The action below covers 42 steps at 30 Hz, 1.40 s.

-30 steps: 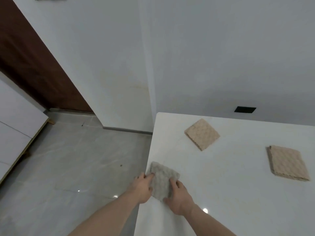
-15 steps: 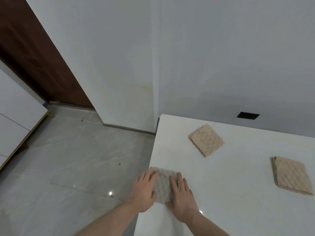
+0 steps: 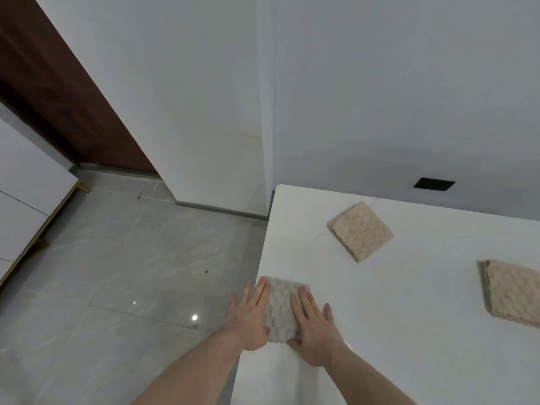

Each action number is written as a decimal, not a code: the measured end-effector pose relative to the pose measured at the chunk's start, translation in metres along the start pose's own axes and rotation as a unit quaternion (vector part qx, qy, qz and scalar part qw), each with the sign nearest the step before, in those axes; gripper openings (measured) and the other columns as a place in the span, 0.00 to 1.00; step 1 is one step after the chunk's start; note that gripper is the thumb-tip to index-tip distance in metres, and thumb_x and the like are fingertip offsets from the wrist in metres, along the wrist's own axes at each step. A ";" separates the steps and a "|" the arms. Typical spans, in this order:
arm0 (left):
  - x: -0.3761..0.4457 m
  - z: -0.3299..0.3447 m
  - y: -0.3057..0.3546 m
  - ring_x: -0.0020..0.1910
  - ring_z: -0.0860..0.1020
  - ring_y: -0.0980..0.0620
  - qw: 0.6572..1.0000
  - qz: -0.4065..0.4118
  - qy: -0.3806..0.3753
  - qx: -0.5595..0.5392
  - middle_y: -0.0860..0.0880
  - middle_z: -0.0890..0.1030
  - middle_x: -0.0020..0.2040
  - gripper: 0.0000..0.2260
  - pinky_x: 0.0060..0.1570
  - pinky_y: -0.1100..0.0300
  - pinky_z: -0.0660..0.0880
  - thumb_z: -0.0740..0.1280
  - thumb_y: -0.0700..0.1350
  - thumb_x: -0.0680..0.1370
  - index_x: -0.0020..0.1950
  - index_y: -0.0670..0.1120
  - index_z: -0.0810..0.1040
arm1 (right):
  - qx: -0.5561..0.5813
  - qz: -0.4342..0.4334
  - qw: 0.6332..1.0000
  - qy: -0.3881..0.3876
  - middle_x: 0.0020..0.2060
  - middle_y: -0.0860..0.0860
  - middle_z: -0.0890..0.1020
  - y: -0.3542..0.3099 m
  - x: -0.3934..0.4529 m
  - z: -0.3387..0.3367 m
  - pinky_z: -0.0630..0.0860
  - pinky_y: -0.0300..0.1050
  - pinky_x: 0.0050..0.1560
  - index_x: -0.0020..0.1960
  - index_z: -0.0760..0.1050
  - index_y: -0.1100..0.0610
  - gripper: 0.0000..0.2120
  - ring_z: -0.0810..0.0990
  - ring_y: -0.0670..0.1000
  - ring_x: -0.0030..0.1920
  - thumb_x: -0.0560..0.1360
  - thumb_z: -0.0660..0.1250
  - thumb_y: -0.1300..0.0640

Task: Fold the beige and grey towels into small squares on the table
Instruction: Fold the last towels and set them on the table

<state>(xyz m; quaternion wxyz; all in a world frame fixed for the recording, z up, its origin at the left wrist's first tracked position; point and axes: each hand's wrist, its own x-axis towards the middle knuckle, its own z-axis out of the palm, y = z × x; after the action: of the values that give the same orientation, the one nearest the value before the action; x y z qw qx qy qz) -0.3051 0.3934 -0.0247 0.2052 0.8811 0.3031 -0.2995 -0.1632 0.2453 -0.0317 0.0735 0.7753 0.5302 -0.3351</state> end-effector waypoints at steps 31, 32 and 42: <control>-0.146 0.026 0.110 0.82 0.45 0.56 0.971 0.198 0.089 -0.103 0.65 0.43 0.79 0.31 0.78 0.63 0.49 0.64 0.55 0.77 0.80 0.60 0.59 | 0.279 0.249 0.902 0.214 0.77 0.35 0.42 0.101 -0.290 0.093 0.61 0.41 0.76 0.82 0.49 0.42 0.41 0.53 0.48 0.80 0.75 0.67 0.48; -0.145 0.023 0.127 0.82 0.43 0.57 0.969 0.211 0.083 -0.095 0.64 0.41 0.80 0.30 0.78 0.62 0.48 0.63 0.55 0.78 0.80 0.60 0.58 | 0.278 0.261 0.899 0.216 0.77 0.35 0.42 0.108 -0.298 0.097 0.61 0.42 0.76 0.82 0.49 0.42 0.41 0.52 0.48 0.81 0.75 0.67 0.48; -0.151 0.046 0.309 0.83 0.43 0.54 0.969 0.219 0.066 -0.093 0.57 0.42 0.84 0.31 0.81 0.55 0.49 0.63 0.54 0.81 0.82 0.57 0.57 | 0.257 0.265 0.916 0.157 0.82 0.53 0.44 0.221 -0.376 0.122 0.49 0.37 0.76 0.82 0.43 0.51 0.44 0.50 0.54 0.82 0.75 0.66 0.53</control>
<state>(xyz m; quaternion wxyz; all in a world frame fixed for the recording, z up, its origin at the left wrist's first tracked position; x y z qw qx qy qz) -0.2171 0.0798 0.0958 0.3263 0.9209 0.1419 -0.1591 -0.1043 -0.1973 0.0462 -0.1263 0.9222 0.2059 -0.3021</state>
